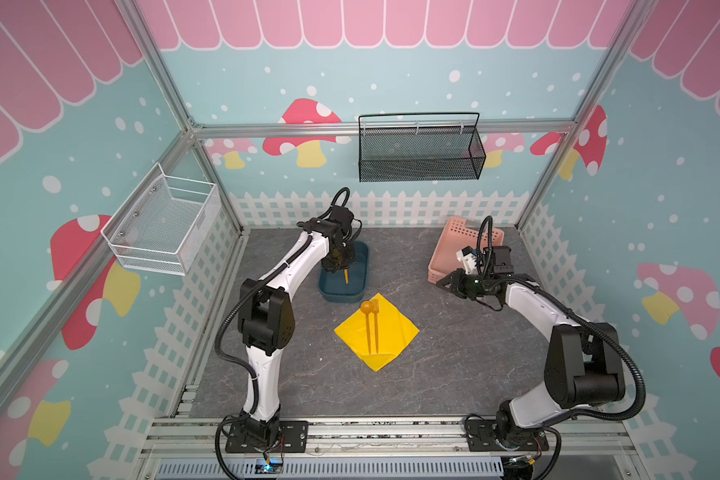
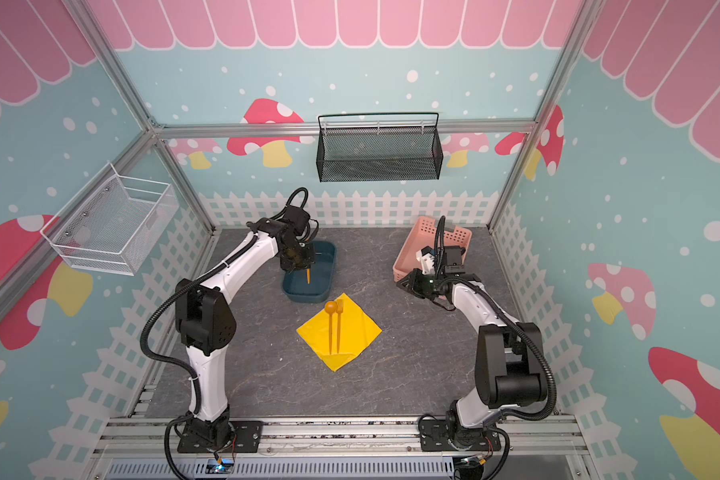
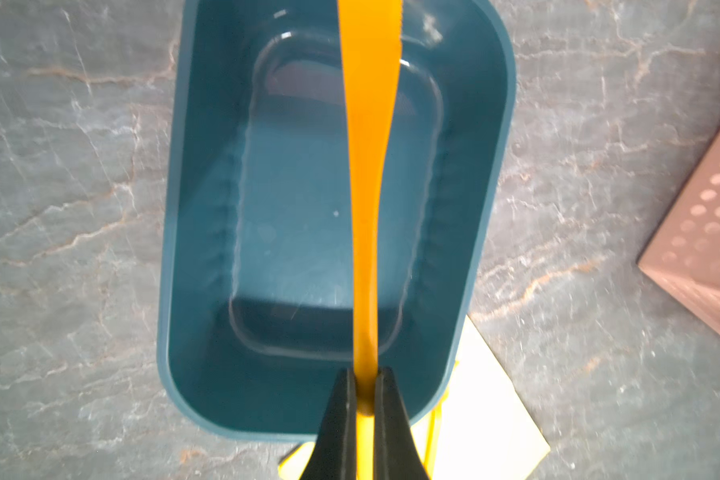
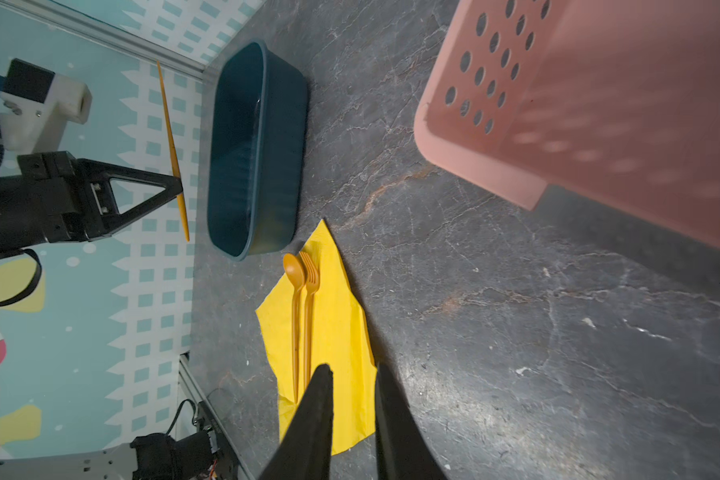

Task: Place the utensils on the paper napkin and roll it up
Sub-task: 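Lift the knife upright with the left gripper while the right gripper approaches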

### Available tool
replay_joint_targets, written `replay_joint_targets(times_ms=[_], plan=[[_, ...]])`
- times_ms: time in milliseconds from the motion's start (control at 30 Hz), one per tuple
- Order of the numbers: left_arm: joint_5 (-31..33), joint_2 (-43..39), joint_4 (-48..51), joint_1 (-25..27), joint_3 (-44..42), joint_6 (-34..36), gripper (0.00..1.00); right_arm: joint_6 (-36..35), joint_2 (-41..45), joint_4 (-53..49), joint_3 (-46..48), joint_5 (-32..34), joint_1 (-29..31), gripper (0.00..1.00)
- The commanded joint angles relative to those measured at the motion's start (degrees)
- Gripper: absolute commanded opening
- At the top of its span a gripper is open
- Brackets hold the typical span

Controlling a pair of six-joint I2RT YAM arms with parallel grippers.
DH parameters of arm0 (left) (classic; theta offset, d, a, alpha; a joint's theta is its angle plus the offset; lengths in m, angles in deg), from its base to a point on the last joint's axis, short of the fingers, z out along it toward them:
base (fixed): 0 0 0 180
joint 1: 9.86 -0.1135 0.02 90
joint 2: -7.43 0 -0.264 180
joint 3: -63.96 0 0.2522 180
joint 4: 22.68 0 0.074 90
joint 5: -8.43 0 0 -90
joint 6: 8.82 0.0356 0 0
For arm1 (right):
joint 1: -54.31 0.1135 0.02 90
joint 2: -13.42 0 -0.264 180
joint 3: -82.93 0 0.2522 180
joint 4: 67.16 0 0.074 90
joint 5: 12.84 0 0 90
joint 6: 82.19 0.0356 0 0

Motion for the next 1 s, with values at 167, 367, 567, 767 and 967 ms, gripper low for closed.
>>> replay_joint_targets(times_ms=[167,367,567,767,967], plan=[[-6.16,-11.79,-3.87,2.43,-10.87,5.22,0.05,11.51,1.60,14.11,3.02,-5.91,6.72,0.21],[-7.49,-17.51,-4.79,7.27,-16.83,7.21,0.05,19.19,-0.32,21.99,2.29,-4.65,14.54,0.23],[-8.75,-20.72,-6.22,9.10,-20.74,6.75,0.05,27.47,-3.13,31.27,1.59,-4.64,20.33,0.25],[-9.53,-21.99,-6.97,9.48,-22.45,6.57,0.05,33.64,-7.45,37.92,-0.56,-5.79,23.36,0.28],[-9.88,-22.67,-7.51,9.66,-23.44,6.30,0.04,38.86,-11.77,44.60,-2.87,-7.71,25.36,0.28]])
